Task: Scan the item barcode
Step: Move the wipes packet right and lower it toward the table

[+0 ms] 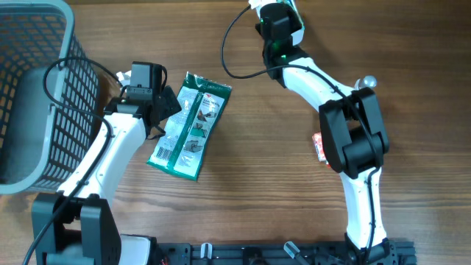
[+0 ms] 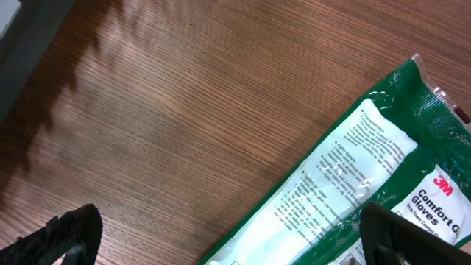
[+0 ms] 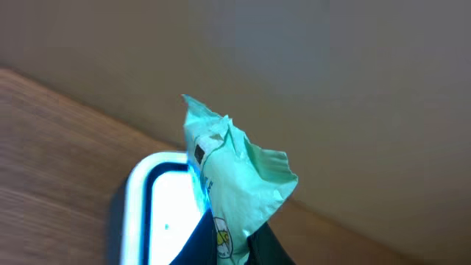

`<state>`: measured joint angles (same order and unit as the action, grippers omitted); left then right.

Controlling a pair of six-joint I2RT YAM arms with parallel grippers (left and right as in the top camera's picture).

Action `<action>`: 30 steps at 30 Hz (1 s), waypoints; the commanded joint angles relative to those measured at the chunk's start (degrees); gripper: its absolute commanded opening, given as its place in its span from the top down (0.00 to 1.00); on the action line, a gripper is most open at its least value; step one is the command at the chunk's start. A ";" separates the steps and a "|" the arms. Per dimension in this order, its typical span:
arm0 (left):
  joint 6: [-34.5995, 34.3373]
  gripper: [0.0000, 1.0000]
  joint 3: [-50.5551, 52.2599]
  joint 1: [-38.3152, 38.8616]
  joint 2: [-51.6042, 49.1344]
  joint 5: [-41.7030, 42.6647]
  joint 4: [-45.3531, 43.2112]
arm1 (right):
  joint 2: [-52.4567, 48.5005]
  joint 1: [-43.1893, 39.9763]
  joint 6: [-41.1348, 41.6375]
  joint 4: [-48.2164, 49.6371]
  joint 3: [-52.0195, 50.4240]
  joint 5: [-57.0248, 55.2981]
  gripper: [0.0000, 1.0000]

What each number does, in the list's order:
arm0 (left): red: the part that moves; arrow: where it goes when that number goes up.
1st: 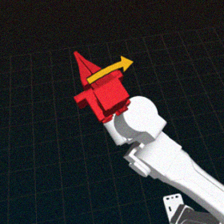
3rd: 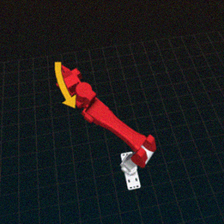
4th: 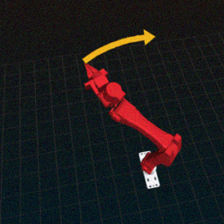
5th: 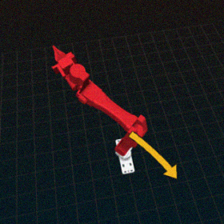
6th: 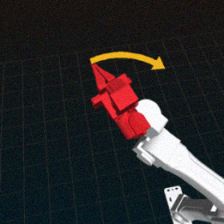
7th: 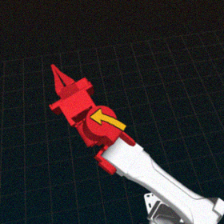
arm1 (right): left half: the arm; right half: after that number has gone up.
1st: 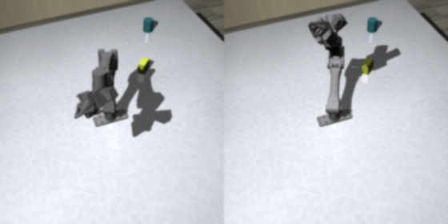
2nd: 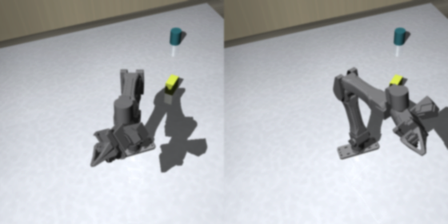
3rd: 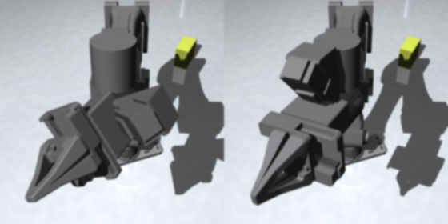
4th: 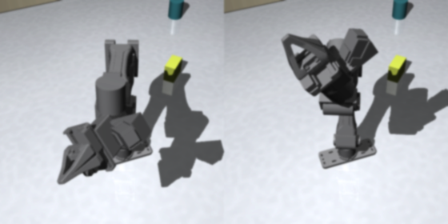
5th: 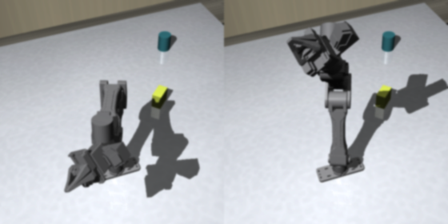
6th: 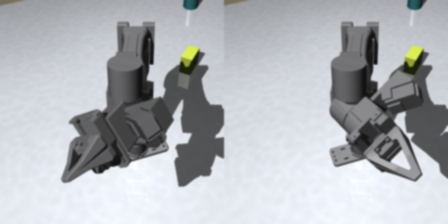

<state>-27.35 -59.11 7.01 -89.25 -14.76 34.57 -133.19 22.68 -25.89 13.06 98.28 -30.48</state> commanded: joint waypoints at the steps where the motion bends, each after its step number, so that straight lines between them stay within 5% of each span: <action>1: -0.33 0.00 -0.48 -0.15 0.26 -0.72 -0.07 | -1.31 0.02 11.58 -3.98 0.61 1.92 0.96; 9: -0.33 0.00 -0.48 -0.15 0.26 -0.72 -0.07 | 2.80 -0.02 7.87 0.28 0.63 -2.64 0.96; 12: -0.33 0.00 -0.48 -0.15 0.26 -0.70 -0.07 | 10.45 -0.02 8.52 -5.40 0.63 -2.93 0.96; 18: -0.33 0.00 -0.48 -0.15 0.26 -0.72 -0.07 | 24.02 -0.15 20.87 -34.47 0.61 1.66 0.96; 24: -0.35 0.00 -0.48 -0.15 0.26 -0.72 -0.07 | 27.19 -0.20 38.71 -72.98 0.26 28.09 0.96; 30: -0.35 0.00 -0.48 -0.15 0.26 -0.72 -0.07 | 26.99 -0.20 42.97 -85.05 -8.52 33.55 0.96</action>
<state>-27.35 -59.11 7.01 -89.25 -14.76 34.61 -105.23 22.57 12.91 -70.85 93.67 -2.13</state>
